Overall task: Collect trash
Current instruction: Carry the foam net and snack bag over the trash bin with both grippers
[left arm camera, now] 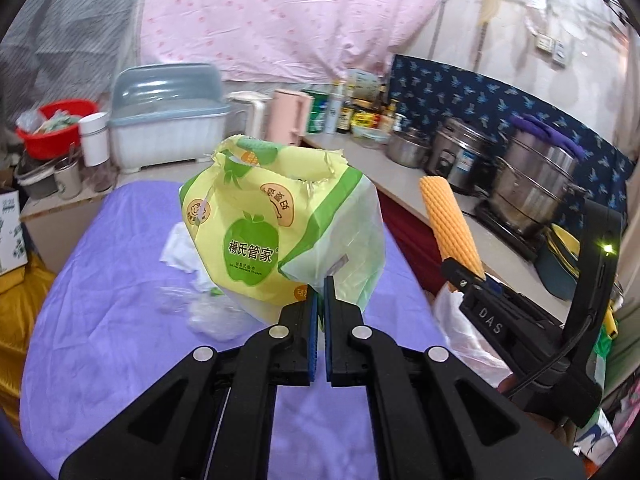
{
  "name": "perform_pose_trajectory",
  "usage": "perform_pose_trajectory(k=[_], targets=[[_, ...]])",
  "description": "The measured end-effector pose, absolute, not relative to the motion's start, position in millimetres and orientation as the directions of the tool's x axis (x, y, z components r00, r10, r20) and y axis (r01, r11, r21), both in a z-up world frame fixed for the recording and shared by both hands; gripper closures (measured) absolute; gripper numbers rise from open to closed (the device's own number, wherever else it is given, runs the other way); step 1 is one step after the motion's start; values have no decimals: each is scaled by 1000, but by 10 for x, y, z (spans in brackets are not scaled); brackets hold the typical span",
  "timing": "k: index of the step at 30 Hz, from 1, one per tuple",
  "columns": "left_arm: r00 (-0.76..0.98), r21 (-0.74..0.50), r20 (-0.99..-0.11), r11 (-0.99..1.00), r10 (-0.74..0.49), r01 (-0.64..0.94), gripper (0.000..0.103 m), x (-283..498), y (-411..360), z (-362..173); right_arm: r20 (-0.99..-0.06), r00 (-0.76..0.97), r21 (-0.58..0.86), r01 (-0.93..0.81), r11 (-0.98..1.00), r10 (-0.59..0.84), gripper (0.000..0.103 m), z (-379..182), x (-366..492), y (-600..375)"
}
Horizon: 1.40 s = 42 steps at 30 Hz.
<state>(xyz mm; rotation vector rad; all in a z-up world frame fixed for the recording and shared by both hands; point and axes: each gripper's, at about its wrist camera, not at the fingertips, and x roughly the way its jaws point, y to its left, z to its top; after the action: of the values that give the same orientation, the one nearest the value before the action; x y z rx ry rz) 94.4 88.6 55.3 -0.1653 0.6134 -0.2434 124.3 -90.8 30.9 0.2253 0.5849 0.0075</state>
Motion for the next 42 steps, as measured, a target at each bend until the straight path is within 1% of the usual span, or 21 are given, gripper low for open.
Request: perform_pose_trajectory(k=[11, 19, 21, 34, 42], targets=[[721, -185, -548, 902, -424, 390, 101, 862, -315, 612, -552, 832, 240, 212, 947, -46, 81, 266, 804, -1991], [651, -181, -563, 844, -509, 504, 101, 860, -1070, 507, -593, 797, 269, 329, 905, -114, 81, -16, 610, -2709], [620, -196, -575, 825, -534, 530, 101, 883, -1234, 453, -605, 786, 270, 353, 896, -127, 81, -99, 571, -2852], [498, -243, -617, 750, -609, 615, 101, 1012, -1882, 144, -643, 747, 282, 435, 855, -168, 81, -418, 484, -3318], [449, -264, -651, 736, -613, 623, 101, 1149, -2124, -43, -661, 727, 280, 470, 837, -187, 81, -536, 465, -3507]])
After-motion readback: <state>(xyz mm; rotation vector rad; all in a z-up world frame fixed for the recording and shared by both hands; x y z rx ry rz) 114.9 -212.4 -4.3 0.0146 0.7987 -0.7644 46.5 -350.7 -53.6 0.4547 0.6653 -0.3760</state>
